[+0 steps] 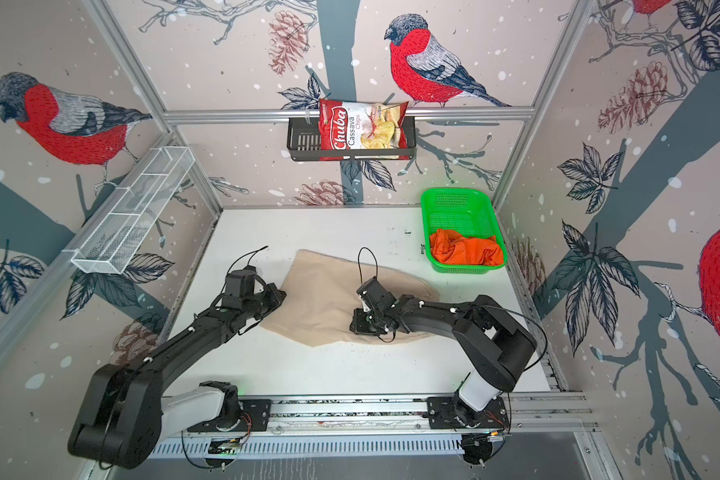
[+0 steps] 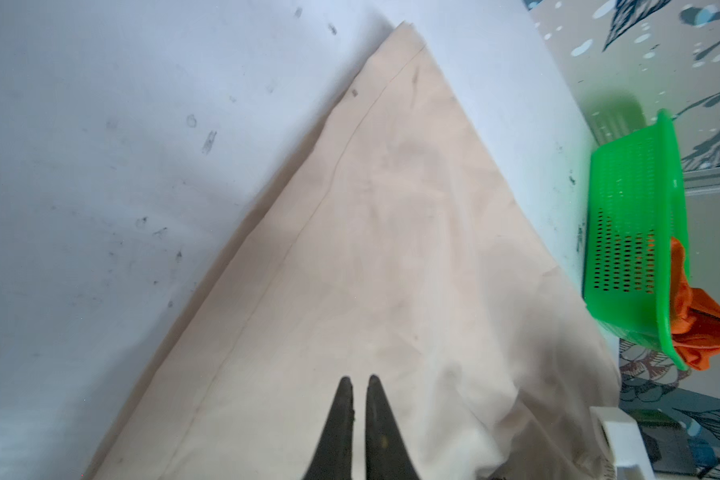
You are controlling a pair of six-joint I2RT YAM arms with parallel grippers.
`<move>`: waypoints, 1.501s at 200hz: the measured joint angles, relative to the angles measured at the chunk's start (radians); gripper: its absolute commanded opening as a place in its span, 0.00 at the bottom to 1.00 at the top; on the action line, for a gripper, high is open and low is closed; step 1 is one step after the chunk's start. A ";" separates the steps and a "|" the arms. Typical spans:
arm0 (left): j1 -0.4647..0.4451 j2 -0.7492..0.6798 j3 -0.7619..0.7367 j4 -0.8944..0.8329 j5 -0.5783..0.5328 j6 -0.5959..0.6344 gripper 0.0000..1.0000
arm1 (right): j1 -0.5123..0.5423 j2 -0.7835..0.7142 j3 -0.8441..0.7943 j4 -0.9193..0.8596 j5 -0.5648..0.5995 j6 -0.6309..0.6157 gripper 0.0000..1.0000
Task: Fold and stack the shorts
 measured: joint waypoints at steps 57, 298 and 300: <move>-0.031 0.085 0.034 0.043 0.009 0.020 0.14 | -0.107 0.053 0.171 0.031 0.021 0.000 0.46; -0.142 -0.040 0.176 -0.061 -0.093 0.182 0.47 | -0.054 0.124 0.314 0.138 -0.011 0.076 0.51; -0.151 -0.037 0.180 -0.061 -0.097 0.185 0.47 | -0.061 0.113 0.308 0.136 -0.011 0.074 0.51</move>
